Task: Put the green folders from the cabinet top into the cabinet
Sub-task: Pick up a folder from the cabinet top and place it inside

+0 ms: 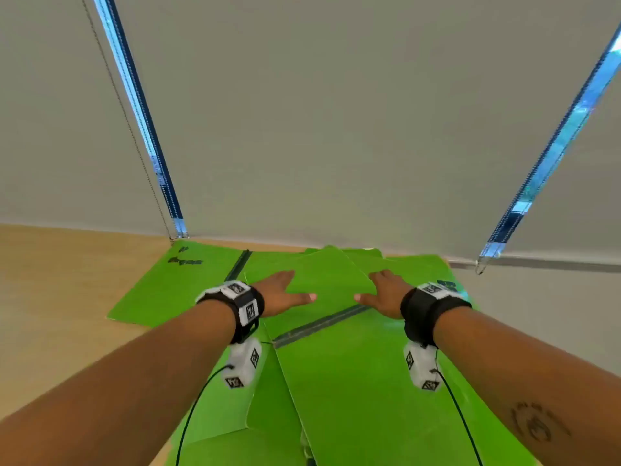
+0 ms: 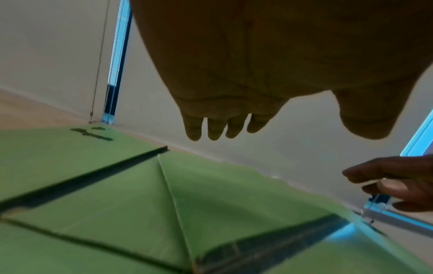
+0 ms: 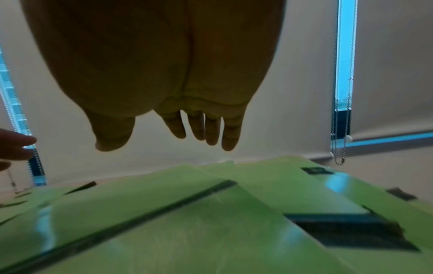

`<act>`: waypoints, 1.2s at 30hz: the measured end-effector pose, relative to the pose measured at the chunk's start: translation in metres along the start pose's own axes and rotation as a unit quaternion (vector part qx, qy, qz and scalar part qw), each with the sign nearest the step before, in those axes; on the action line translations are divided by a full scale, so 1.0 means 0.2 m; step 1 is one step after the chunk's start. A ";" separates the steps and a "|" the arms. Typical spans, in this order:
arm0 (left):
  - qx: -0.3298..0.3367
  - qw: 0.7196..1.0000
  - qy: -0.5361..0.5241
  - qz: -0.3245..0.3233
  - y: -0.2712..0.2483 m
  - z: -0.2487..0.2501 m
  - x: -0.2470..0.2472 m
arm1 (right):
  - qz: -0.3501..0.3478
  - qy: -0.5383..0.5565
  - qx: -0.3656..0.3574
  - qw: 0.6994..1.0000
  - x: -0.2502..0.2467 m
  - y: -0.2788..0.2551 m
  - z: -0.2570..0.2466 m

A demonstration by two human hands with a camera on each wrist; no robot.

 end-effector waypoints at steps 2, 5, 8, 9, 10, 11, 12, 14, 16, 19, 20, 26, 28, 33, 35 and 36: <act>-0.001 0.999 0.023 -0.023 0.05 -0.03 0.11 | -0.010 -0.001 0.037 0.999 0.08 0.02 0.06; -0.002 0.997 0.070 -0.035 0.14 -0.07 0.28 | -0.018 0.002 0.084 0.996 0.19 0.05 0.19; 0.012 0.996 0.084 -0.008 0.21 -0.06 0.33 | -0.005 0.020 0.113 0.993 0.25 0.10 0.27; 0.019 0.996 0.090 0.001 0.23 -0.05 0.34 | 0.000 0.040 0.123 0.992 0.26 0.11 0.30; 0.025 0.995 0.095 0.007 0.25 -0.04 0.36 | 0.007 0.063 0.128 0.990 0.27 0.12 0.32; 0.032 0.994 0.099 0.014 0.27 -0.03 0.38 | 0.014 0.084 0.130 0.988 0.28 0.13 0.34; 0.037 0.994 0.103 0.018 0.27 -0.01 0.39 | 0.023 0.102 0.129 0.986 0.29 0.15 0.35; 0.045 0.992 0.115 0.023 0.30 0.00 0.42 | 0.041 0.124 0.127 0.983 0.30 0.16 0.36; 0.050 0.988 0.143 0.025 0.32 0.02 0.46 | 0.072 0.140 0.121 0.980 0.30 0.16 0.36; 0.055 0.982 0.173 0.048 0.35 0.03 0.50 | 0.146 0.188 0.093 0.967 0.27 0.16 0.37; 0.059 0.981 0.174 0.059 0.35 0.04 0.49 | 0.179 0.215 0.077 0.957 0.24 0.16 0.37; 0.123 0.979 0.068 0.149 0.23 0.09 0.45 | 0.368 0.330 -0.069 0.866 0.00 0.01 0.25; 0.156 0.967 0.024 0.199 0.12 0.10 0.39 | 0.417 0.353 -0.129 0.827 -0.10 -0.13 0.15; 0.237 0.916 -0.056 0.320 -0.41 0.13 0.24 | 0.562 0.268 -0.255 0.740 -0.29 -0.72 -0.21; 0.259 0.894 -0.086 0.356 -0.68 0.12 0.23 | 0.608 0.219 -0.296 0.703 -0.30 -1.01 -0.35; 0.270 0.883 -0.103 0.370 -0.81 0.12 0.24 | 0.623 0.196 -0.314 0.689 -0.30 -1.17 -0.42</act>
Point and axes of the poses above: each hand's wrist, its own y-axis towards the middle knuckle, its own x-axis out of the palm, z = x × y, the point moved 6 cm from there along y, towards the middle knuckle, and after that the axes turned 9 degrees about -x, right-handed, at the moved point
